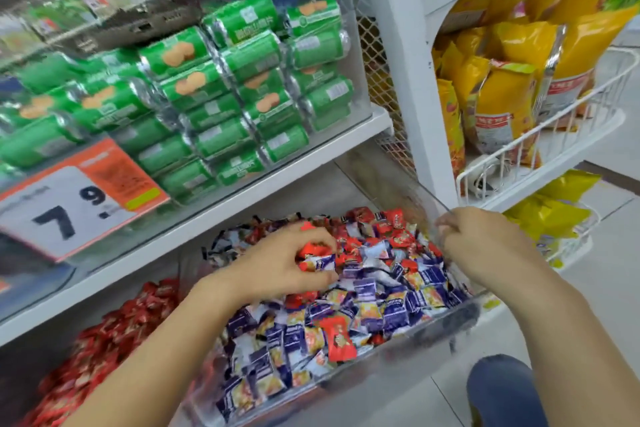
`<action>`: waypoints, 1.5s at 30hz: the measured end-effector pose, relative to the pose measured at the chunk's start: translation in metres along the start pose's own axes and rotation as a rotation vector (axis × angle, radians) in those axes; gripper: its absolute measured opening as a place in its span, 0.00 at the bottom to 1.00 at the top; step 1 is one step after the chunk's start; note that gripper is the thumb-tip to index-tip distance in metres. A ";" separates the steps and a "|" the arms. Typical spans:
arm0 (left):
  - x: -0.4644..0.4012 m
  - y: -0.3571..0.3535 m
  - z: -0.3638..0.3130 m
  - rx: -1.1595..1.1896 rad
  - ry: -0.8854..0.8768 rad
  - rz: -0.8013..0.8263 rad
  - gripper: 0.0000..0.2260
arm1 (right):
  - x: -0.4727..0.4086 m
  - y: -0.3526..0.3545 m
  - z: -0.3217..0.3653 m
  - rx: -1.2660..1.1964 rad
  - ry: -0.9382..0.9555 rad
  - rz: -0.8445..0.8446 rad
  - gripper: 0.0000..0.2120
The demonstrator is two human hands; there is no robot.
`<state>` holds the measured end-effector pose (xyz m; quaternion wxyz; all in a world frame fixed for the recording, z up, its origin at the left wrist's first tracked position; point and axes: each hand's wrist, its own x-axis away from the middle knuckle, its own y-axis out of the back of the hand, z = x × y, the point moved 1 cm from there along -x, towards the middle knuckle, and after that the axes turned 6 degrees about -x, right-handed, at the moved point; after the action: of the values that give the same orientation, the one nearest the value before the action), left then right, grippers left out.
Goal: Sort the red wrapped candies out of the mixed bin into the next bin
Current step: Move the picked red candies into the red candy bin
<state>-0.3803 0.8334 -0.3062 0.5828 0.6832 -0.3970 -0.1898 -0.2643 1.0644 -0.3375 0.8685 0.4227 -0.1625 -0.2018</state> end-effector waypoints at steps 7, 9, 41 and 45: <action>0.056 -0.020 0.003 0.133 0.109 -0.298 0.24 | 0.038 0.022 0.034 -0.157 0.201 -0.474 0.12; 0.065 -0.021 0.005 0.197 0.147 -0.491 0.19 | 0.045 0.017 0.045 -0.275 0.315 -0.390 0.10; 0.086 -0.034 0.009 0.300 0.375 -0.695 0.06 | 0.001 -0.071 0.067 0.016 0.258 0.220 0.24; 0.092 -0.033 0.011 0.288 0.383 -0.624 0.11 | -0.002 -0.073 0.068 0.023 0.249 0.152 0.20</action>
<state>-0.3214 0.7564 -0.3211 0.4587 0.8689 -0.0767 -0.1693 -0.3120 0.9789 -0.3563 0.8898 0.4409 -0.0872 -0.0795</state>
